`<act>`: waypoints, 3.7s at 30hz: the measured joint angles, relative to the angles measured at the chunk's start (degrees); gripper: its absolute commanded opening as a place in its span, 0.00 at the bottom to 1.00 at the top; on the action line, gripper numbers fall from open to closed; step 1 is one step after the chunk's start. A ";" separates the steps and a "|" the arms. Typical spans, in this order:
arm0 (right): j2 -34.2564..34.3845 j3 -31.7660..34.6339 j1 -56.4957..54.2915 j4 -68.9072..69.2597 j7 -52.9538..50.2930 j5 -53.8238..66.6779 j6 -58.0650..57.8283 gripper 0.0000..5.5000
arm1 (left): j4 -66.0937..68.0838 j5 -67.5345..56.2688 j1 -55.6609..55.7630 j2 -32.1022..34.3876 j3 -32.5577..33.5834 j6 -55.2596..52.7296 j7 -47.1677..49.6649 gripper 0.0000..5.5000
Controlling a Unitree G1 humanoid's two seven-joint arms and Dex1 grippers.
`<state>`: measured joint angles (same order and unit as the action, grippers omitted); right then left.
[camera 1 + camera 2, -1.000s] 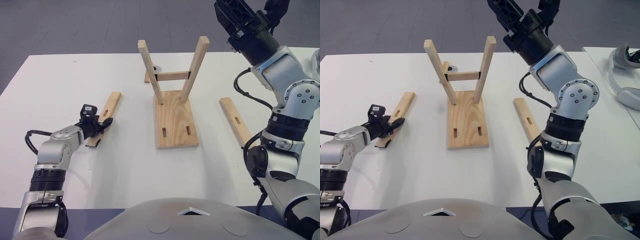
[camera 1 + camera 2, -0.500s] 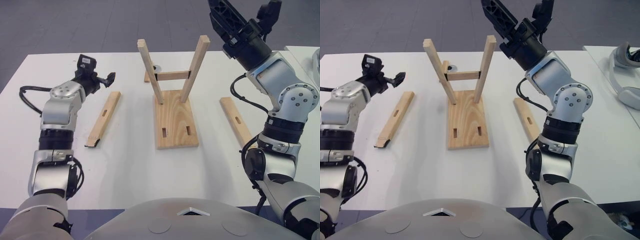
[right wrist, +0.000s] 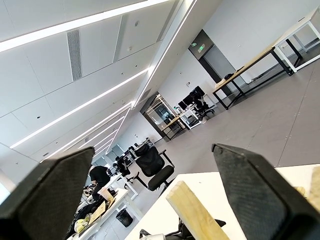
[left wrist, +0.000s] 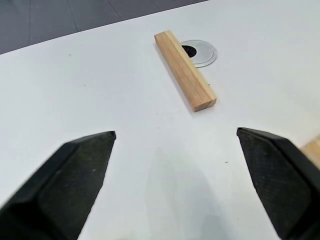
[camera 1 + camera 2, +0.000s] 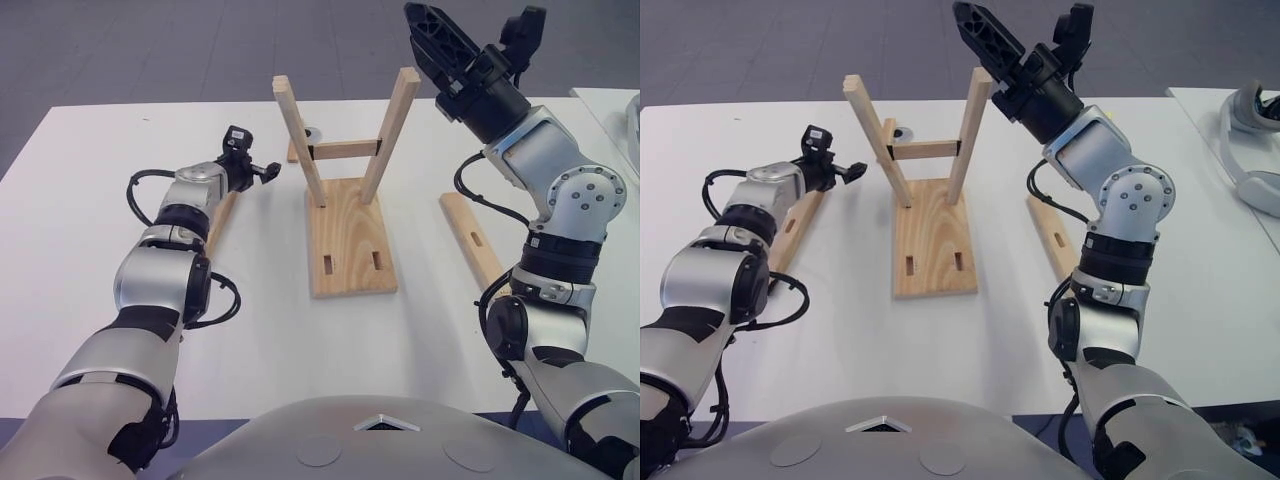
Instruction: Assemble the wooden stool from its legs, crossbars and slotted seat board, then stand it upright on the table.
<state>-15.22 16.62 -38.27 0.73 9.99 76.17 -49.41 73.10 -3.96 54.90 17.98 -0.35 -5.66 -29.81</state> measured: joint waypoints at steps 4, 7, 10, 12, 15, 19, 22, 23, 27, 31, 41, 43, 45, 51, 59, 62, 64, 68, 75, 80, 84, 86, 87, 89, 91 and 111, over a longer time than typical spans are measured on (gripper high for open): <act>0.00 -0.01 -0.38 -0.55 0.01 -0.15 -0.07 0.80 | 1.06 0.23 0.63 -1.18 0.82 0.82 0.03 0.81; -0.03 0.07 -1.55 -1.16 0.01 -0.42 -0.07 0.80 | 1.06 0.21 0.63 -1.17 1.88 1.44 -0.28 0.81; -0.04 0.21 -1.66 -1.15 0.01 -0.68 -0.07 0.80 | 0.89 1.95 0.60 -0.43 1.43 3.78 -1.11 0.81; -0.03 0.23 -1.66 -1.11 0.01 -0.92 -0.07 0.80 | -0.47 4.21 -0.16 1.35 -0.11 7.35 -1.01 0.81; -0.04 0.56 -1.53 -0.46 -0.07 -1.35 -0.06 0.80 | -7.46 4.37 -5.84 5.56 1.01 12.80 -0.70 0.81; 0.08 0.93 -1.11 0.54 -0.22 -1.88 0.13 0.80 | -22.47 0.93 -16.43 6.15 5.17 13.65 1.33 0.81; 0.14 1.03 0.16 1.28 -0.50 -2.66 0.80 0.80 | -40.27 -0.50 -25.12 5.47 8.03 14.29 6.67 0.81; 0.22 1.02 0.30 1.49 -0.57 -3.16 0.93 0.80 | -43.75 -0.92 -26.62 5.00 8.67 13.79 7.91 0.81; 0.60 1.13 0.36 2.26 -0.70 -4.31 1.56 0.80 | -56.20 -2.29 -31.33 2.08 10.09 11.47 12.96 0.81; 0.85 1.14 0.36 2.27 -0.72 -4.52 1.77 0.80 | -58.91 -2.52 -32.27 1.09 10.13 11.15 14.20 0.81; 0.87 0.89 0.46 2.43 -0.50 -5.14 1.74 0.80 | -61.85 -5.69 -32.90 -0.50 11.92 7.09 15.52 0.81; 0.87 0.89 0.46 2.43 -0.48 -5.93 1.75 0.80 | -61.96 -6.66 -32.70 -0.74 11.98 6.26 15.51 0.81; 0.87 0.92 0.46 2.43 -0.48 -6.26 1.77 0.80 | -61.96 -6.65 -32.46 -0.79 11.88 6.15 15.42 0.81; 0.89 1.16 0.46 2.43 -0.45 -6.58 1.95 0.80 | -62.30 -6.87 -32.05 -0.81 12.06 5.91 15.63 0.81; 0.98 1.32 0.58 2.56 -0.53 -6.60 2.26 0.80 | -64.74 -12.20 -29.15 -2.66 14.42 0.08 17.62 0.81; 1.64 1.20 0.91 2.68 -0.58 -6.66 2.28 0.80 | -66.78 -8.00 -27.65 -2.31 11.38 -1.97 20.16 0.81; 1.69 1.19 0.91 2.69 -0.62 -6.68 2.28 0.80 | -67.66 -6.23 -27.49 -2.26 10.24 -2.69 21.35 0.81; 1.76 1.23 0.91 2.70 -0.72 -6.69 2.30 0.80 | -69.21 -9.23 -27.49 -2.22 11.48 -3.20 19.15 0.81; 1.75 1.37 0.91 2.75 -1.33 -7.03 2.57 0.80 | -72.06 -13.50 -27.46 -2.04 14.69 -3.68 18.38 0.81; 1.86 2.44 0.87 1.89 -4.33 -11.23 5.73 0.80 | -73.78 -13.79 -26.54 -2.12 19.70 -1.08 23.19 0.81; 1.85 4.50 0.90 1.36 -6.78 -13.36 7.75 0.80 | -73.78 -13.43 -26.38 -1.79 22.02 0.29 25.61 0.81; 1.70 5.21 0.95 0.51 -8.13 -15.56 9.33 0.80 | -73.78 -12.63 -26.39 -1.45 22.15 0.86 26.87 0.81; 1.67 5.95 1.00 0.45 -9.27 -16.24 10.37 0.80 | -73.77 -11.81 -26.39 -1.37 22.22 1.08 27.56 0.81; 1.65 7.84 1.04 0.39 -11.48 -18.21 12.70 0.80 | -73.74 -11.35 -26.39 -1.37 22.23 1.32 27.98 0.81; 1.66 9.29 0.93 -0.64 -14.01 -21.87 16.60 0.80 | -73.71 -11.20 -26.40 -1.37 22.24 1.49 28.07 0.81; 1.59 11.84 0.97 -6.61 -21.61 -29.21 18.54 0.80 | -72.74 -11.20 -27.13 -1.59 21.86 2.69 28.41 0.81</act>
<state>-13.64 28.46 -37.30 -5.89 -11.61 46.95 -30.87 0.36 -15.17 27.77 16.38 21.51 -2.98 -1.40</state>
